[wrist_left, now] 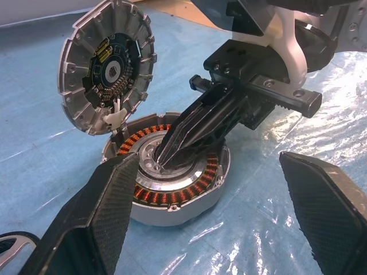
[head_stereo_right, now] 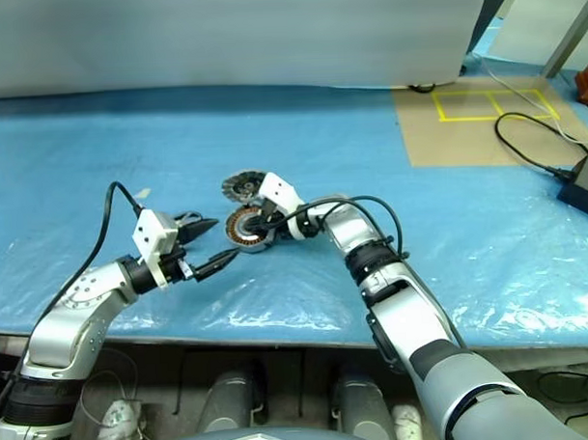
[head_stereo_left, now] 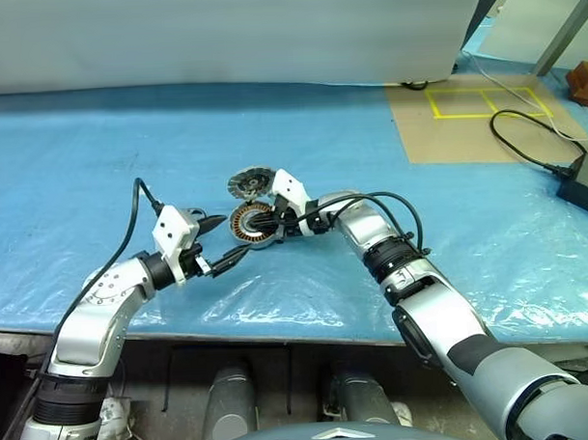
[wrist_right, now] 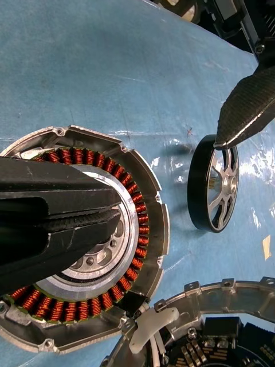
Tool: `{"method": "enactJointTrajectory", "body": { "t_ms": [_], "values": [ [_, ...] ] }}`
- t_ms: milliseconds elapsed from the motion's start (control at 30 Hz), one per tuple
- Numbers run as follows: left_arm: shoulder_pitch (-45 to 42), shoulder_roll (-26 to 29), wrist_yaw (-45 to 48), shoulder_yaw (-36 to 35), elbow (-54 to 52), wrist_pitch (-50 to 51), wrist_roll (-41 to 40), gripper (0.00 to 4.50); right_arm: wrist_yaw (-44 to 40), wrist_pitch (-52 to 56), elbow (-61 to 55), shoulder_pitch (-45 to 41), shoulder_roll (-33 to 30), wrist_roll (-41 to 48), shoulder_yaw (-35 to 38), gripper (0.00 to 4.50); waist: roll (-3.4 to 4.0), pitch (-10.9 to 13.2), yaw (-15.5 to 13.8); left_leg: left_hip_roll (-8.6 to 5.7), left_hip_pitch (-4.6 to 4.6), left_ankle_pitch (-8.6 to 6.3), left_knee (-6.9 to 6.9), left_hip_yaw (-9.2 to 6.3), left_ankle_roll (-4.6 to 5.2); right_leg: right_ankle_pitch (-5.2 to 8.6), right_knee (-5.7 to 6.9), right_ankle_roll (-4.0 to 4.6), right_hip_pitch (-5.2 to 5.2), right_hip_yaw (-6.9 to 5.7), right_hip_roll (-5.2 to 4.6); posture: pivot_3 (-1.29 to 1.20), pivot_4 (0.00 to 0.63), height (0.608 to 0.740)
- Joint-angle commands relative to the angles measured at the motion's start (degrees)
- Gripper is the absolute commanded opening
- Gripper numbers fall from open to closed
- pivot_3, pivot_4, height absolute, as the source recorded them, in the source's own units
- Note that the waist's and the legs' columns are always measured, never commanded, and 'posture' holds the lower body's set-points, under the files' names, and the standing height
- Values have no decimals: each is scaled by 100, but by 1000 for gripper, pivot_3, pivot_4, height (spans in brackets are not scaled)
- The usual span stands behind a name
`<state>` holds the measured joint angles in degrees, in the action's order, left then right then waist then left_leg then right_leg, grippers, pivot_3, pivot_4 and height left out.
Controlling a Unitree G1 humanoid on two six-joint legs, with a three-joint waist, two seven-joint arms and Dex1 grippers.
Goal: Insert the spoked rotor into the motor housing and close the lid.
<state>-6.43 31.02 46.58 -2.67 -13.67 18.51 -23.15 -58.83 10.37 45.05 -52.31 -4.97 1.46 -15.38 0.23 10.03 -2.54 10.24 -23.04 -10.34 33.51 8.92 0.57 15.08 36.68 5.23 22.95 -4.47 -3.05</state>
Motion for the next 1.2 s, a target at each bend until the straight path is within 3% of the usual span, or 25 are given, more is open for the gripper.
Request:
{"method": "enactJointTrajectory", "body": {
  "t_ms": [33,833,1200],
  "values": [
    [-65,-12,15,-17,-52,-128,-3,4134,78,-116,-86,-126,14,42,123,26,0,0,0,0,0,0,0,0,0,0,0,0,0,0,0,0,150,740],
    [-94,-108,-8,59,21,-202,78,4134,442,-284,-108,-76,124,-99,159,26,0,0,1,0,-1,0,1,0,0,0,0,0,0,0,0,0,150,740],
    [-125,-149,-33,68,6,-184,99,4134,1051,-370,552,35,172,-782,-265,26,2,-1,4,0,22,-1,0,1,-1,0,1,1,-19,2,0,0,150,740]
  ]
}}
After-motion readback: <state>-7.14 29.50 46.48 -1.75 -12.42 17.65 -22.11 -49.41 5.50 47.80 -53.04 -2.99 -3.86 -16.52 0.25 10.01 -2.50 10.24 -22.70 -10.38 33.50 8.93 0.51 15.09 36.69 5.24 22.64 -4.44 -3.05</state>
